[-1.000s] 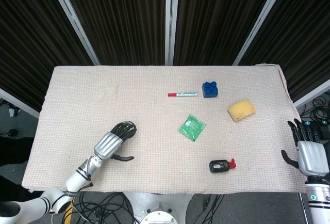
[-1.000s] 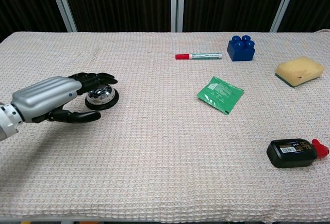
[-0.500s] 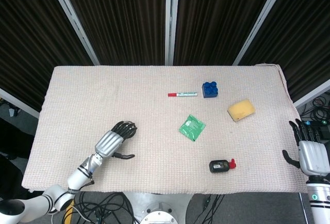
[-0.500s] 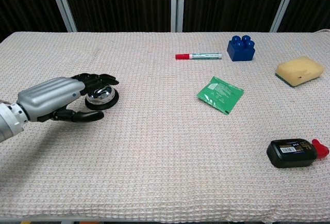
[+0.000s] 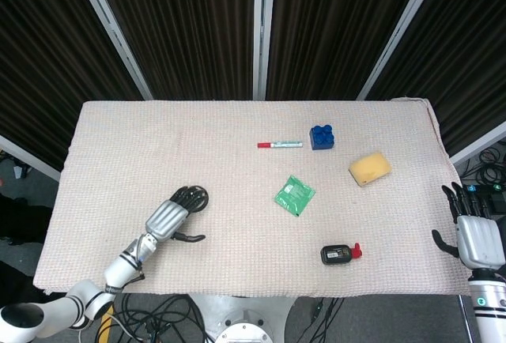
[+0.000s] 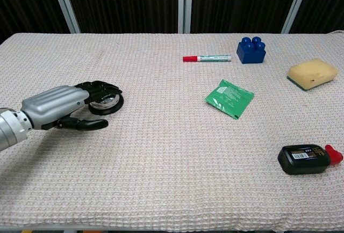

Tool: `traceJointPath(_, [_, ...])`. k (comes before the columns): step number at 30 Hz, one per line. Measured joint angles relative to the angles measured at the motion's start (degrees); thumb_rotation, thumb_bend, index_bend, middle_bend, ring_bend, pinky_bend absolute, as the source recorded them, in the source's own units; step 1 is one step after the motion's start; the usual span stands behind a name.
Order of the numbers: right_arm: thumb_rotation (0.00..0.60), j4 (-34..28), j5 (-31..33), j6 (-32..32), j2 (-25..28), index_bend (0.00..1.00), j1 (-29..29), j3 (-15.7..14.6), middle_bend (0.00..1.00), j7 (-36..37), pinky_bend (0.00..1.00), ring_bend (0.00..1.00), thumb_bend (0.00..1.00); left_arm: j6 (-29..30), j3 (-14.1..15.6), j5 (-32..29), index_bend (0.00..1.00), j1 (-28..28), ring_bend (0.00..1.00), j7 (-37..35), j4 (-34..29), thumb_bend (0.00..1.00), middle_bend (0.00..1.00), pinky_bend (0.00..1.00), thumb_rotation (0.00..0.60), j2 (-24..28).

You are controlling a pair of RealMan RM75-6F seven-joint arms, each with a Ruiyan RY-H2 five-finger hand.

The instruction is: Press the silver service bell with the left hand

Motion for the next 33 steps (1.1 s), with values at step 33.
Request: traceJointPath(33, [0.6,0.44,0.41,-0.6,-0.01,0.0,0.07,-0.01,0.0,0.48,0.0,0.0,0.22,2.2,0.99,0.25,0.0,-0.68,0.0,-4.85,10.45,0.0,0.0,0.0,0.0,-6.14])
